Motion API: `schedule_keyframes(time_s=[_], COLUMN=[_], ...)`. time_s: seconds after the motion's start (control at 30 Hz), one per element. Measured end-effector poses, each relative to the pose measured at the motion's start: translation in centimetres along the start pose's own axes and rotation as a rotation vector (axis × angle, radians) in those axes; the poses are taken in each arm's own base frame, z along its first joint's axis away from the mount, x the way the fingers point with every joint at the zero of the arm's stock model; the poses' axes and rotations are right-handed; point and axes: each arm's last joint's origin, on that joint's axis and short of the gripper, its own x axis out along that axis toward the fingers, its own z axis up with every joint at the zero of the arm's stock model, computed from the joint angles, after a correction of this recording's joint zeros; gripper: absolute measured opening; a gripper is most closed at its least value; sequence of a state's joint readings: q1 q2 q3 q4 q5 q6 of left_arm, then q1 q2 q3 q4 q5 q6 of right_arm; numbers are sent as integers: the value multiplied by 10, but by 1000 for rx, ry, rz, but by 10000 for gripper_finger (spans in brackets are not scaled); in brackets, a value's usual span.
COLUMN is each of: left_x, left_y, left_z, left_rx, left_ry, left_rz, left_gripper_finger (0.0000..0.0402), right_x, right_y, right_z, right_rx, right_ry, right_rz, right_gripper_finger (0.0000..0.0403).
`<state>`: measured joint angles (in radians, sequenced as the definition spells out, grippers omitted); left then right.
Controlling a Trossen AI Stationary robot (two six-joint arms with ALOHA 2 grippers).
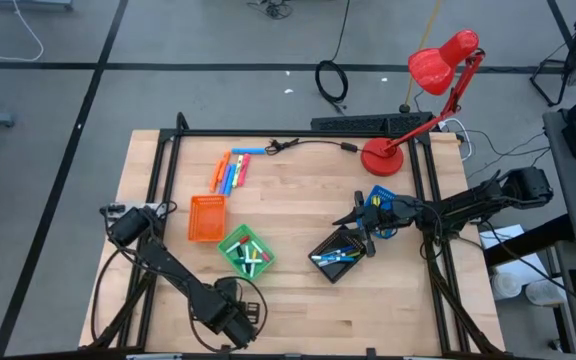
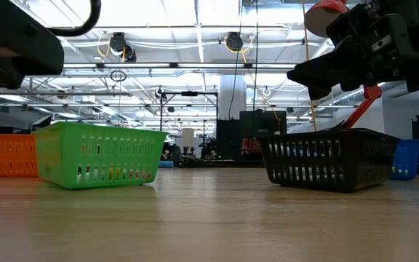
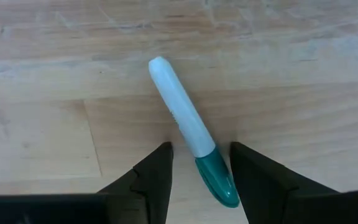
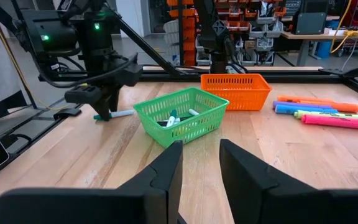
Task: Pick & Place Markers
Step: Put the small blue highlighter pen into the green basket
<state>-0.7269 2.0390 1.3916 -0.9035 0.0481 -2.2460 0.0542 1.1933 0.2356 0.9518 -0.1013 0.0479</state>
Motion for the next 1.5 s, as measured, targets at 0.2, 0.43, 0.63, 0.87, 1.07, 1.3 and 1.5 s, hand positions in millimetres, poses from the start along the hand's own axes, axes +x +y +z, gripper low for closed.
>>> schedule_keyframes(time_s=[0.2, 0.43, 0.63, 0.87, 1.07, 1.3, 1.5], left_x=[10, 8, 3, -38, -93, -138, -140], left_y=[4, 2, 4, 19, 49, 81, 87], left_z=[4, 2, 3, 7, 15, 51, 94], left_rx=[75, 255, 363, 436, 510, 513, 504], left_ry=[13, 14, -23, -192, -387, -604, -682], left_rz=[8, 1, -29, -158, -321, -298, -120], left_gripper_finger=[157, 59, 35, 37, 37, 37, 37], right_x=[0, 0, 0, 0, 0, 0, 0], right_y=[0, 0, 0, 0, 0, 0, 0], right_z=[0, 0, 0, 0, 0, 0, 0], right_rx=[0, 1, 0, 0, 0, 0, 0], right_ry=[2, 1, 0, 2, 0, 0, 0], right_rz=[0, 0, 0, 0, 0, 0, 0], right_gripper_finger=[93, 93, 93, 93, 93, 93, 93])
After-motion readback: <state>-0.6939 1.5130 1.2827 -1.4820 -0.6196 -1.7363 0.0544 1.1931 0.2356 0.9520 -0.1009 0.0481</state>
